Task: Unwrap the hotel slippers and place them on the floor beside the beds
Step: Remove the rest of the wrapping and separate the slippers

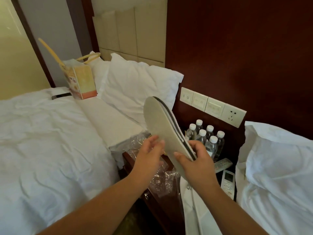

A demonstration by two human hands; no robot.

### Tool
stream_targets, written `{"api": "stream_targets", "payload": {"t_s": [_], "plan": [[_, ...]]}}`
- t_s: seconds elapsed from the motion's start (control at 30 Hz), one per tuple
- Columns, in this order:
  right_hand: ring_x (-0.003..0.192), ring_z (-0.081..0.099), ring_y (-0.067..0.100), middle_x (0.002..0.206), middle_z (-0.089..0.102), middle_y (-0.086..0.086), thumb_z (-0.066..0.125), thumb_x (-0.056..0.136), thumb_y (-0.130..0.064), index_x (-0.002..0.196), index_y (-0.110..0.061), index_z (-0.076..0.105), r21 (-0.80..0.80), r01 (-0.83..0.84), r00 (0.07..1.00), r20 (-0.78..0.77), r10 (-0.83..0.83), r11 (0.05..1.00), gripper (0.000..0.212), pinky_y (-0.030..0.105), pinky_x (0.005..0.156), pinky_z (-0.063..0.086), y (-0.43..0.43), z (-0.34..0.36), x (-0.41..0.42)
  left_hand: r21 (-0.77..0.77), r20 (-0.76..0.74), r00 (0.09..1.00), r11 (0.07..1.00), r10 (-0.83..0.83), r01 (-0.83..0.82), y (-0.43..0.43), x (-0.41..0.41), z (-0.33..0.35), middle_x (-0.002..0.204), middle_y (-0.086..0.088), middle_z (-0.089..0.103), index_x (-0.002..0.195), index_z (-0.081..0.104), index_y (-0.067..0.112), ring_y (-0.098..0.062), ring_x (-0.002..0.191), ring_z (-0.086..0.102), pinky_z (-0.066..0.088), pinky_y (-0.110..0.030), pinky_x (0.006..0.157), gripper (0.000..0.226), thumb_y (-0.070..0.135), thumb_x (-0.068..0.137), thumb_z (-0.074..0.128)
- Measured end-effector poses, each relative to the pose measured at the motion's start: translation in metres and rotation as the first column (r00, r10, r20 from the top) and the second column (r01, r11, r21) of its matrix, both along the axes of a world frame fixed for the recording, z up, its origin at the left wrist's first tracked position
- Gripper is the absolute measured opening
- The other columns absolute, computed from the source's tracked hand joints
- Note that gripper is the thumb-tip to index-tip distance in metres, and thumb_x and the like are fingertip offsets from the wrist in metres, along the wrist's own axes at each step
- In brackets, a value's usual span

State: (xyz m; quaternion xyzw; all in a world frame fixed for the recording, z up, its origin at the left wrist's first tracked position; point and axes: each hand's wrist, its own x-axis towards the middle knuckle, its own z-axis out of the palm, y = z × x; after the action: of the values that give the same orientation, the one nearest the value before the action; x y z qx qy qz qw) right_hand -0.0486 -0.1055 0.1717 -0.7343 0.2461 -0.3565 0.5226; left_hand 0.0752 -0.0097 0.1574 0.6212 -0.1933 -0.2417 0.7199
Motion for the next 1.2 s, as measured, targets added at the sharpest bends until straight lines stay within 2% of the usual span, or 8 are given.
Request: {"api": "stream_targets", "payload": {"t_s": [0.13, 0.27, 0.47, 0.6, 0.7, 0.87, 1.03, 1.2], "plan": [[0.082, 0.071, 0.008, 0.095, 0.070, -0.013, 0.085, 0.073, -0.025, 0.105, -0.039, 0.060, -0.031, -0.167, 0.986, 0.018, 0.168, 0.985, 0.043, 0.026, 0.063, 0.060, 0.033, 0.018, -0.009, -0.118, -0.053, 0.985, 0.980, -0.166, 0.159, 0.021, -0.022, 0.032, 0.115, 0.000, 0.072, 0.119, 0.063, 0.030, -0.020, 0.106, 0.069, 0.057, -0.041, 0.081, 0.050, 0.049, 0.075, 0.077], [0.105, 0.059, -0.006, 0.110, 0.065, -0.023, 0.086, 0.061, -0.046, 0.111, -0.047, 0.058, -0.061, -0.234, 0.972, -0.016, 0.234, 0.970, 0.058, 0.021, 0.075, 0.056, 0.055, 0.031, -0.020, -0.124, -0.034, 0.991, 0.984, -0.133, 0.127, 0.050, -0.031, 0.053, 0.110, -0.003, 0.074, 0.120, 0.062, 0.024, -0.022, 0.102, 0.071, 0.059, -0.044, 0.081, 0.054, 0.033, 0.071, 0.085], [0.103, 0.071, 0.021, 0.114, 0.074, 0.001, 0.067, 0.089, -0.002, 0.116, -0.027, 0.062, 0.254, -0.417, 0.905, 0.206, 0.372, 0.873, 0.038, 0.034, 0.079, 0.060, 0.057, 0.056, -0.035, -0.124, 0.000, 0.989, 0.981, -0.151, 0.150, 0.092, -0.027, 0.067, 0.115, -0.007, 0.072, 0.123, 0.059, 0.017, -0.030, 0.103, 0.069, 0.056, -0.052, 0.087, 0.058, 0.013, 0.070, 0.082], [0.094, 0.073, 0.017, 0.109, 0.075, -0.005, 0.054, 0.093, 0.006, 0.123, -0.034, 0.057, 0.346, -0.339, 0.936, 0.222, 0.275, 0.875, 0.050, 0.030, 0.069, 0.060, 0.057, 0.065, -0.041, -0.067, 0.082, 0.996, 0.997, -0.021, 0.027, 0.112, -0.022, 0.068, 0.111, -0.006, 0.073, 0.120, 0.059, 0.017, -0.026, 0.098, 0.071, 0.056, -0.051, 0.087, 0.058, 0.002, 0.066, 0.074], [0.098, 0.071, 0.008, 0.110, 0.071, -0.022, 0.054, 0.092, 0.008, 0.131, -0.060, 0.045, 0.320, -0.335, 0.936, 0.220, 0.275, 0.886, 0.078, 0.032, 0.075, 0.060, 0.061, 0.067, -0.045, -0.075, 0.172, 0.984, 0.996, 0.053, -0.041, 0.123, -0.022, 0.073, 0.113, 0.007, 0.072, 0.128, 0.054, 0.027, -0.017, 0.100, 0.070, 0.058, -0.043, 0.083, 0.068, 0.012, 0.066, 0.075], [0.092, 0.072, 0.010, 0.111, 0.072, -0.015, 0.054, 0.091, 0.005, 0.112, -0.043, 0.072, 0.385, -0.344, 0.934, 0.234, 0.270, 0.856, 0.055, 0.027, 0.071, 0.059, 0.078, 0.067, -0.050, -0.093, 0.195, 0.975, 0.991, 0.109, -0.092, 0.131, -0.033, 0.085, 0.110, 0.019, 0.070, 0.123, 0.054, 0.046, -0.009, 0.097, 0.070, 0.060, -0.036, 0.078, 0.059, 0.040, 0.068, 0.075], [0.087, 0.074, 0.010, 0.109, 0.074, -0.011, 0.081, 0.078, -0.029, 0.105, -0.042, 0.075, 0.365, -0.263, 0.951, 0.251, 0.178, 0.893, 0.031, 0.026, 0.067, 0.060, 0.096, 0.071, -0.055, -0.098, 0.155, 0.974, 0.983, 0.168, -0.154, 0.135, -0.045, 0.096, 0.107, 0.021, 0.070, 0.118, 0.055, 0.050, -0.008, 0.095, 0.070, 0.059, -0.038, 0.081, 0.052, 0.055, 0.068, 0.067], [0.096, 0.068, 0.004, 0.114, 0.063, -0.019, 0.086, 0.045, -0.064, 0.107, -0.045, 0.071, 0.177, -0.195, 0.966, 0.202, 0.158, 0.965, 0.066, 0.025, 0.074, 0.060, 0.114, 0.080, -0.060, -0.093, 0.155, 0.967, 0.978, 0.200, -0.188, 0.139, -0.053, 0.103, 0.108, 0.015, 0.072, 0.122, 0.055, 0.043, -0.009, 0.092, 0.072, 0.061, -0.040, 0.079, 0.058, 0.061, 0.070, 0.071]]}}
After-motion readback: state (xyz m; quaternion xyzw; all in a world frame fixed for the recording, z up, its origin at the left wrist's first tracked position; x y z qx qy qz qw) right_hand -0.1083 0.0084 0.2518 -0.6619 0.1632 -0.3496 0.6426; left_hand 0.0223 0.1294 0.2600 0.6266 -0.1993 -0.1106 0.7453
